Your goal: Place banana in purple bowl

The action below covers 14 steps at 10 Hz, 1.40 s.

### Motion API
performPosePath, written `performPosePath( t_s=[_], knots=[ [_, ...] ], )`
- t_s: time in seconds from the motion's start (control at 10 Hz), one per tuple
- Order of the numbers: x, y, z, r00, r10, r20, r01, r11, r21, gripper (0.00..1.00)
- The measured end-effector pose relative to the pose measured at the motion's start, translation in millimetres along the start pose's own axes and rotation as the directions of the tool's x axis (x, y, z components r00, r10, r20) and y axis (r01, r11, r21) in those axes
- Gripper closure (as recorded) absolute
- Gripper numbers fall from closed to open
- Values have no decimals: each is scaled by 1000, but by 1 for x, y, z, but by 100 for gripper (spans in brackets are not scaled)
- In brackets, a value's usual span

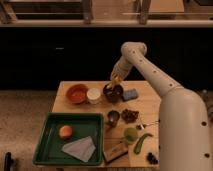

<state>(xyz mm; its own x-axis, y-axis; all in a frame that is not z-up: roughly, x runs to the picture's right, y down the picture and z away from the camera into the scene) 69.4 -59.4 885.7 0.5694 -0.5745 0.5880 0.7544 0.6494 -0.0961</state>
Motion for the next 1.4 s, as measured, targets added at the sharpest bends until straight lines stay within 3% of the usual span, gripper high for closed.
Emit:
performPosePath(
  t_s=[0.2, 0.3, 0.7, 1.0, 1.4],
  knots=[
    [-4, 0, 3, 999, -25, 31, 25, 999, -20, 99],
    [-6, 1, 6, 998, -34, 50, 36, 999, -38, 93],
    [-10, 7, 11, 992, -61, 107, 70, 995, -76, 50],
    [-9, 14, 13, 991, -60, 122, 72, 993, -90, 22],
    [-7, 17, 15, 991, -60, 122, 72, 993, -96, 20]
  ],
)
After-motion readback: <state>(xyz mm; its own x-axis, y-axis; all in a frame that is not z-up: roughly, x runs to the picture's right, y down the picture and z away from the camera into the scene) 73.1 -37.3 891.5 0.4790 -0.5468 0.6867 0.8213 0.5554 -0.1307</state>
